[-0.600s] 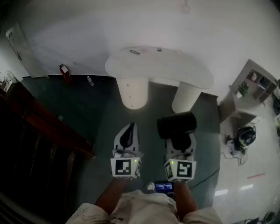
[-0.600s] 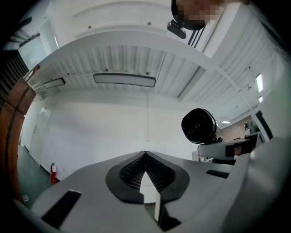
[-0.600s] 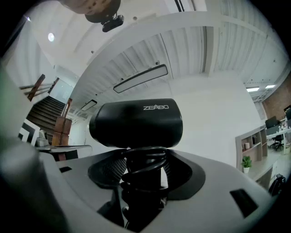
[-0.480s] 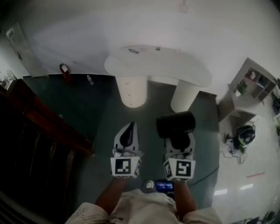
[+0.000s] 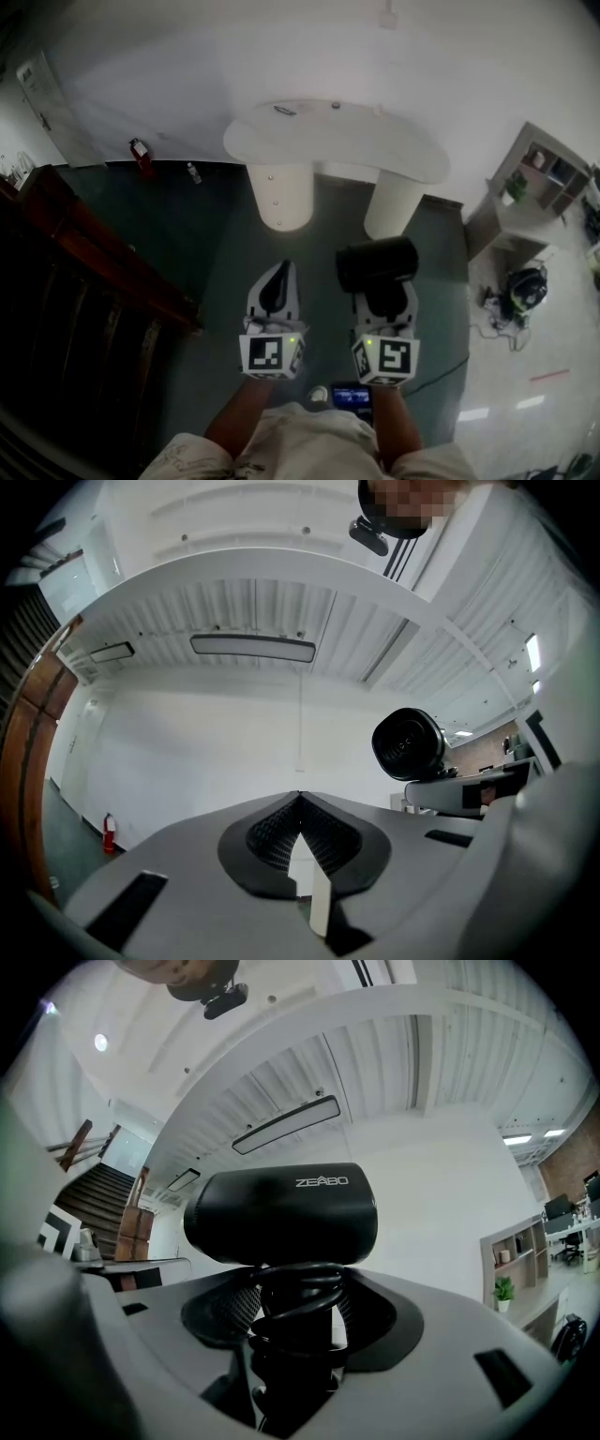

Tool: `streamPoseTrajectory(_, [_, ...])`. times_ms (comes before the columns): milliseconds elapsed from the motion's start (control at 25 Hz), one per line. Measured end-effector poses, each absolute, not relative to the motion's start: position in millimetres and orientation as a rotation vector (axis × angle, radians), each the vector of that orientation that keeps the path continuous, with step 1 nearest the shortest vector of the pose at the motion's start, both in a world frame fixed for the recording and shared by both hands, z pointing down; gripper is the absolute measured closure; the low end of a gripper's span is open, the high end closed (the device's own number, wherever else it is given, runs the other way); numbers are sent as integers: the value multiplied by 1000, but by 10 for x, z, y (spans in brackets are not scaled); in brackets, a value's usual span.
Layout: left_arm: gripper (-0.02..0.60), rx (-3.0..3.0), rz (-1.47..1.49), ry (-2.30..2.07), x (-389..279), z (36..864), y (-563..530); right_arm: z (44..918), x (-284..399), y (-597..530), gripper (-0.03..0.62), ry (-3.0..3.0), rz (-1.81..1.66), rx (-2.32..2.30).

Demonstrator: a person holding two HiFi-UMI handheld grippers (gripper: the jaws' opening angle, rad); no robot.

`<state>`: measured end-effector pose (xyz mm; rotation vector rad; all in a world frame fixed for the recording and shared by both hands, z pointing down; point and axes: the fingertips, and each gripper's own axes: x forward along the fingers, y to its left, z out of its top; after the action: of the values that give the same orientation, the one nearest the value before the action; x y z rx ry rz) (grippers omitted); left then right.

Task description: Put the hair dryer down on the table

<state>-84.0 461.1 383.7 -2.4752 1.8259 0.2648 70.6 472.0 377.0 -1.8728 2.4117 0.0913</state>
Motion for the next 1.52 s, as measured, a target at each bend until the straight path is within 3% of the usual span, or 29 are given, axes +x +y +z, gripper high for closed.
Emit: streamPoseTrajectory(1520, [586, -2522, 280, 1746, -1284, 3908, 1608, 3795, 350, 1799, 333, 2337, 85, -1996])
